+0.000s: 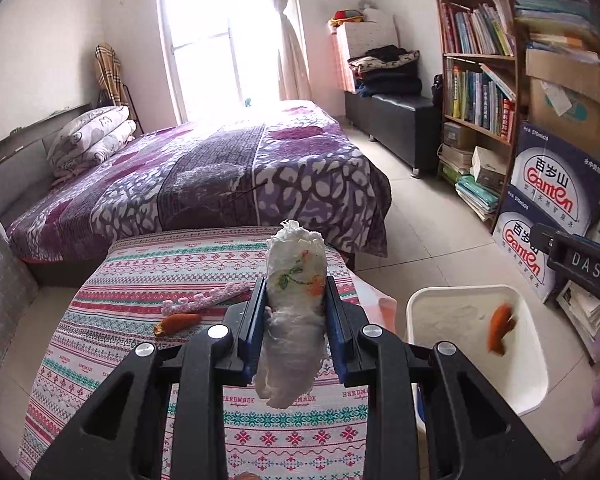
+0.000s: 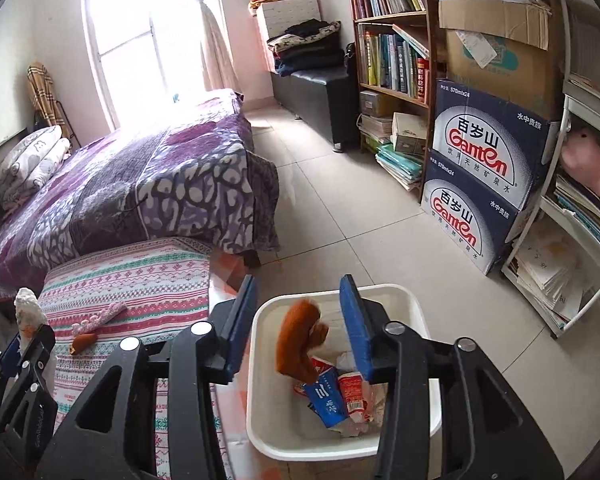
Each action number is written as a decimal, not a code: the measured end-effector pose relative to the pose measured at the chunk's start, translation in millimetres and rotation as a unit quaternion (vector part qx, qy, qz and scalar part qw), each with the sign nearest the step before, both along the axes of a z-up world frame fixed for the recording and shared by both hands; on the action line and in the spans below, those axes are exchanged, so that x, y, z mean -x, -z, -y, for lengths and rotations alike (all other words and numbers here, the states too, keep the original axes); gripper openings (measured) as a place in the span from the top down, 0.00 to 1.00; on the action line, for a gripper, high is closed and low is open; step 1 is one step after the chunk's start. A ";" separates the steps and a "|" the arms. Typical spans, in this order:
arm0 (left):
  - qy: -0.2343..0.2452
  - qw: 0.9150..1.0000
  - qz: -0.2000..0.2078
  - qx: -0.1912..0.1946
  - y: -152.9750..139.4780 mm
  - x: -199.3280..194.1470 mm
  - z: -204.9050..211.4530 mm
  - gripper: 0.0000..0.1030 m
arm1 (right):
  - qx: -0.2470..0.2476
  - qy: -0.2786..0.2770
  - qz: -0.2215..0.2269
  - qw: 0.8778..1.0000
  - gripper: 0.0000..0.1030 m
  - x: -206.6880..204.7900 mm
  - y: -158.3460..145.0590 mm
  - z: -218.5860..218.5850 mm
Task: Collect trash
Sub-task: 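Open the right tool over the bin while left drops the white item in, then grasp the orange tube-shaped piece on the cloth with the left tool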
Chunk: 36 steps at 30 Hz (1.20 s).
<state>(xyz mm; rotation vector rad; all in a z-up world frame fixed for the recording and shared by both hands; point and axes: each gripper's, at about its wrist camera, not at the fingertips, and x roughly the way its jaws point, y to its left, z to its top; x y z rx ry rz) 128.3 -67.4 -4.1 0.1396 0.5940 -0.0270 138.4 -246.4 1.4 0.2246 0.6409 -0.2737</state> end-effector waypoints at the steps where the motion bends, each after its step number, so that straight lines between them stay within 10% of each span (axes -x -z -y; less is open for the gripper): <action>1: 0.006 1.000 -0.002 -0.001 1.6 0.3 5.1 0.73 | -0.001 0.008 0.001 1.000 0.41 1.4 -0.4 4.4; 6: 0.033 0.999 -0.005 -0.008 7.0 2.5 29.5 0.72 | -0.011 0.045 0.004 0.999 0.17 6.9 -1.1 27.1; 18: 0.109 0.993 -0.047 -0.005 25.3 9.2 82.6 0.71 | -0.060 0.103 0.017 0.993 0.08 23.6 -6.3 78.8; 28: 0.142 0.968 -0.155 0.138 30.3 -13.7 97.0 0.71 | -0.105 0.138 0.027 0.984 0.08 32.9 -8.6 112.2; 30: 0.150 0.958 -0.176 0.170 32.0 -19.0 95.1 0.63 | -0.106 0.138 0.028 0.984 0.08 32.9 -8.9 111.5; 32: 0.144 0.952 -0.189 0.193 34.2 -22.5 88.9 0.29 | -0.105 0.136 0.028 0.985 0.08 32.2 -9.1 109.1; 36: 0.115 0.950 -0.198 0.211 37.0 -29.9 68.8 0.27 | -0.109 0.126 0.023 0.986 0.07 28.3 -7.4 102.8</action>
